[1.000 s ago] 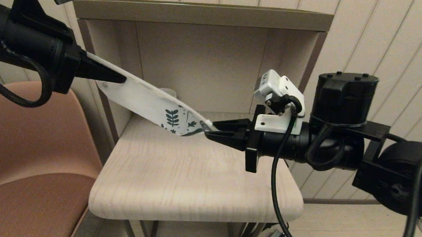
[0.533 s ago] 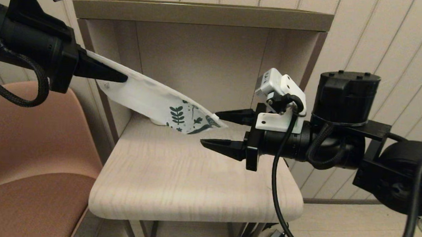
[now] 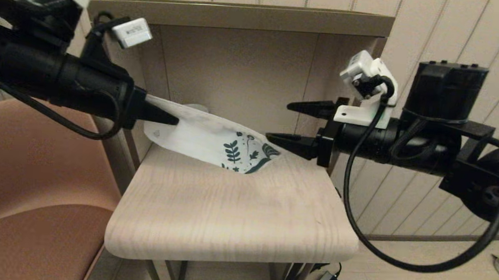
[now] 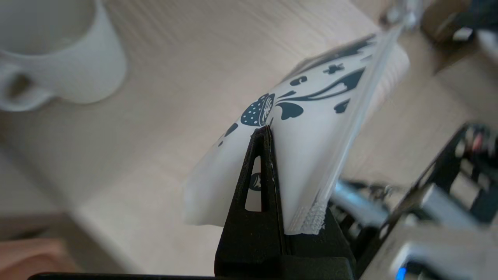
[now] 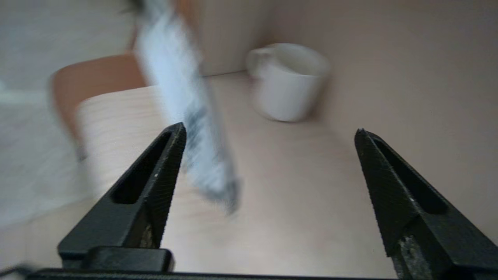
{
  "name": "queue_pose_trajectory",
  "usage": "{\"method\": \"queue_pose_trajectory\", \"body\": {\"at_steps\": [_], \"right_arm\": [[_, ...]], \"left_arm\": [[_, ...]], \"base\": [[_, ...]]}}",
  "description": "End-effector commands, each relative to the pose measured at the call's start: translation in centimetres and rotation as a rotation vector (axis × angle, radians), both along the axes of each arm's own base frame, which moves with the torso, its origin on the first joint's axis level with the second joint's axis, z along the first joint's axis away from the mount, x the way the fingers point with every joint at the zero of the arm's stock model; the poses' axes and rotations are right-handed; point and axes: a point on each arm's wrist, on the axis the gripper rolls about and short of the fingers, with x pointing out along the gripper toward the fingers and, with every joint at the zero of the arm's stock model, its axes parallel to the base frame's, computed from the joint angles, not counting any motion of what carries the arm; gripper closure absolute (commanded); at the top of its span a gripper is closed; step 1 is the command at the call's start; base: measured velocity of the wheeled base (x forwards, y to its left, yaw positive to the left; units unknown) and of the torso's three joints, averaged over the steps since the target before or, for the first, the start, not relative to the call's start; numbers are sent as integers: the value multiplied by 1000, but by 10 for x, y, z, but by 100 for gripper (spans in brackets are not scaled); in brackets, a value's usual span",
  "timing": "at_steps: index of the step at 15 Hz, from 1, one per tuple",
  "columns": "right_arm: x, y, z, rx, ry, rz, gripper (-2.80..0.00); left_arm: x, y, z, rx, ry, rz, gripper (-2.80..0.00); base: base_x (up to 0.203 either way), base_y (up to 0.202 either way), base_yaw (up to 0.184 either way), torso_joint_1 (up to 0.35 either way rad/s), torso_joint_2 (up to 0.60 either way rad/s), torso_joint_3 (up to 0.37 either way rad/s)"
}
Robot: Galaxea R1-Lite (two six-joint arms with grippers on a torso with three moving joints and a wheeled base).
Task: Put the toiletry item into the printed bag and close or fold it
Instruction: Close the strorage bag and place it on the desk
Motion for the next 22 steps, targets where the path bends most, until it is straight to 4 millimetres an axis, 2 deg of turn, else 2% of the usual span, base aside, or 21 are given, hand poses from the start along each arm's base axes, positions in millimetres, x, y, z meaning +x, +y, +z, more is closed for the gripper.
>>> {"method": "queue_pose_trajectory", "body": {"at_steps": [1,4,7,9,14,17,22], "right_arm": [[7,-14,9,25,-13,-47,-280],[15,-18,6,23,-5,-72,-280],[25,-19,-2,13,17,-87,-280],[33,-15,-12,1,41,-86,-280],[39,-13,-18,-15,66,-84,-280],[43,-12,-21,-21,78,-84,-280],[46,-10,-26,-26,89,-84,-280]], "left_arm": [[20,-19,-28,-62,15,39,0],[46,-36,-63,-104,67,114,0],[58,-41,-77,-102,91,127,0],[57,-39,-77,-107,86,125,0],[54,-38,-68,-105,48,112,0],[58,-39,-76,-96,67,113,0],[58,-39,-76,-98,71,105,0]], "base": [[0,0,0,0,0,0],[0,0,0,0,0,0],[0,0,0,0,0,0],[0,0,0,0,0,0],[0,0,0,0,0,0],[0,0,0,0,0,0],[0,0,0,0,0,0]]}}
